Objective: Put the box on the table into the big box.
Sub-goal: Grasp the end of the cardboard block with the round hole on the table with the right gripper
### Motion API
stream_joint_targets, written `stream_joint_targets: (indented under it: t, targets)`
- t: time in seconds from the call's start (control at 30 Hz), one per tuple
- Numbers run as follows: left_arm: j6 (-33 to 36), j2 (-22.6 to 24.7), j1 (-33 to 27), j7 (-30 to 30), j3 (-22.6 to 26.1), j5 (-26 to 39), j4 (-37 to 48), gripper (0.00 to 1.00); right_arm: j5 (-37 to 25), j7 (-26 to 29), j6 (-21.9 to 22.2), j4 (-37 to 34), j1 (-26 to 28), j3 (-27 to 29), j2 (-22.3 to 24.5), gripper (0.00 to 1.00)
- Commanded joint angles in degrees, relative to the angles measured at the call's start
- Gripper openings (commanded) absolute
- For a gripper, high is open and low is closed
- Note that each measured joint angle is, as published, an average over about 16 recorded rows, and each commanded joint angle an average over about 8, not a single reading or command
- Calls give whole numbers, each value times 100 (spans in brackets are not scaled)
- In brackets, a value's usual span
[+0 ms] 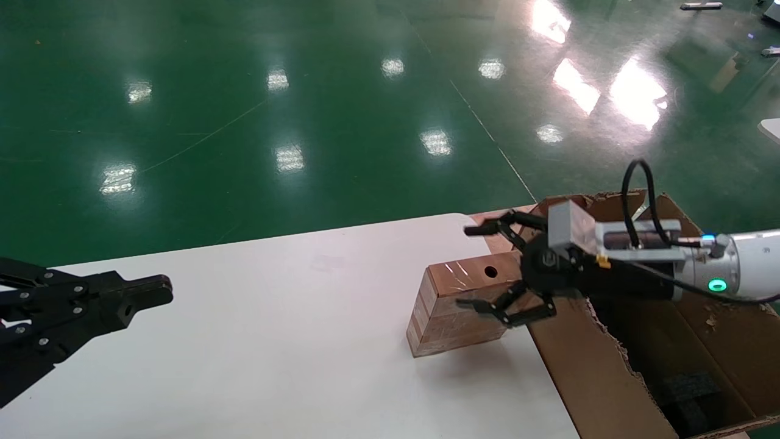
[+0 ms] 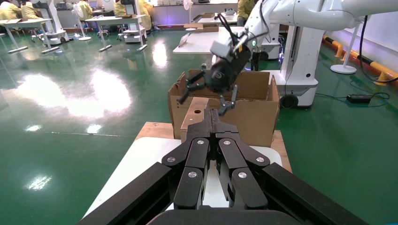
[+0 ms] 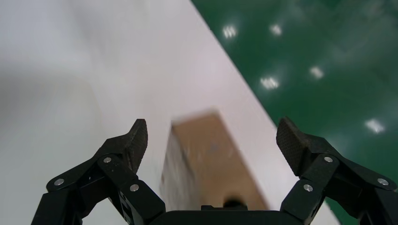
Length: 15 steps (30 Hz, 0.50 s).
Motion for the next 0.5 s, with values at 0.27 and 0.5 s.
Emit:
stream_joint_targets:
  t: [0.27,0.5]
  targets:
    - [0,0,0,0,1,0,0,0,-276,-617,-33,-843,331,-336,-56,100]
    - [0,0,0,1,1,-1,0,0,-231,-767,-62,-1161,561,-546,-205,100]
